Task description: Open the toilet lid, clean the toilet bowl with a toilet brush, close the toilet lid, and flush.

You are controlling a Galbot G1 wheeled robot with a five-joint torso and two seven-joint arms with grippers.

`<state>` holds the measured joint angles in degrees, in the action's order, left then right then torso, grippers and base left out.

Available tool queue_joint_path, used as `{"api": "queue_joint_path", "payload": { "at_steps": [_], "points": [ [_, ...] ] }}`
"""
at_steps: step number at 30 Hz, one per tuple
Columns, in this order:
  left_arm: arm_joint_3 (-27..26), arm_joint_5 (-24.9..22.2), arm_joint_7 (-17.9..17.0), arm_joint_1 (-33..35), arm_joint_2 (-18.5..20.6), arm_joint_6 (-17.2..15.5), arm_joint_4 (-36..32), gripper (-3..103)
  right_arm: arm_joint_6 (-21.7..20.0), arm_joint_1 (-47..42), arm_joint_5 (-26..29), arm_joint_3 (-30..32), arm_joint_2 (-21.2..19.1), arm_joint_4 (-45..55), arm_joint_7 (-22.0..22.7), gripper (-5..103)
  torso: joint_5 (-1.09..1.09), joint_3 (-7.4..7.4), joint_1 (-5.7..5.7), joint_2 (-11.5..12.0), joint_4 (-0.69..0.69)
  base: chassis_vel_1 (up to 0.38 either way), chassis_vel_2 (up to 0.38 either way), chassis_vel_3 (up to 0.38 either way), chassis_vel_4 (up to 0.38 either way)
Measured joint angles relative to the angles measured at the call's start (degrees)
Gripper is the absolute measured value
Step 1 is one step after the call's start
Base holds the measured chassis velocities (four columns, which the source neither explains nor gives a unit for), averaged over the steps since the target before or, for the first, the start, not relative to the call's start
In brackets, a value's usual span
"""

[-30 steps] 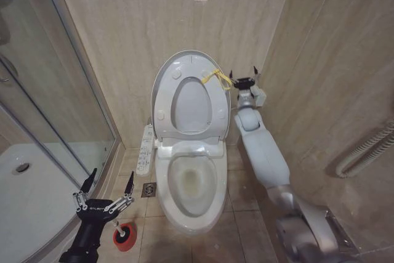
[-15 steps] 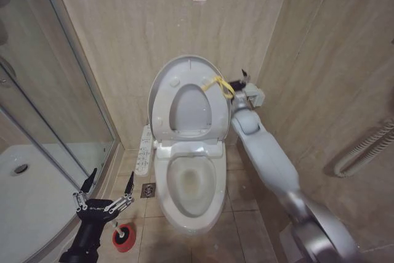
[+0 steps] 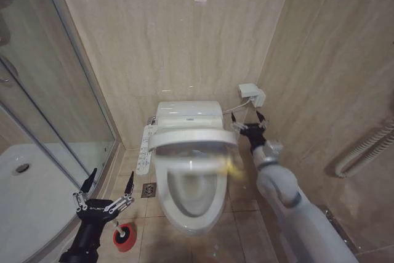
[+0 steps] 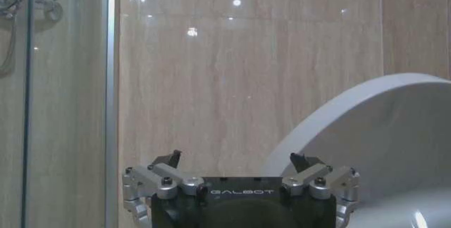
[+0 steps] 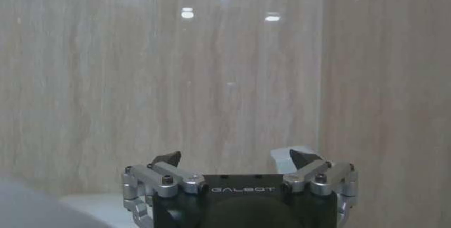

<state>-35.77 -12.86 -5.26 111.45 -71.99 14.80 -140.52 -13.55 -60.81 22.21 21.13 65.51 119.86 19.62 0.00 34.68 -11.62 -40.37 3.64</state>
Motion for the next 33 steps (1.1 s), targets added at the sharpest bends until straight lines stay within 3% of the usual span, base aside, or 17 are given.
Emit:
{"api": "queue_joint_path", "payload": {
  "at_steps": [6,14,23,33],
  "points": [
    [0.0,0.0,0.0,0.0,0.0,0.0,0.0,100,1.3,-12.4,-3.1,5.0,2.3,5.9,-1.2,100,0.00,0.00,0.01,0.0,0.04,0.000,0.000,0.000,0.000],
    [0.0,0.0,0.0,0.0,0.0,0.0,0.0,100,3.9,-21.8,-8.1,7.0,5.3,9.8,-4.3,100,-0.01,0.00,0.00,0.0,0.03,0.000,0.000,0.000,0.000],
    [0.0,0.0,0.0,0.0,0.0,0.0,0.0,100,9.0,-29.2,-15.4,6.7,10.4,12.0,-6.5,100,-0.01,0.01,0.00,0.0,0.03,0.000,0.000,0.000,0.000],
    [0.0,0.0,0.0,0.0,0.0,0.0,0.0,100,11.3,-34.7,-17.2,6.6,14.0,16.8,-8.8,100,-0.02,0.01,0.00,0.0,0.03,0.000,0.000,0.000,0.000]
  ]
}}
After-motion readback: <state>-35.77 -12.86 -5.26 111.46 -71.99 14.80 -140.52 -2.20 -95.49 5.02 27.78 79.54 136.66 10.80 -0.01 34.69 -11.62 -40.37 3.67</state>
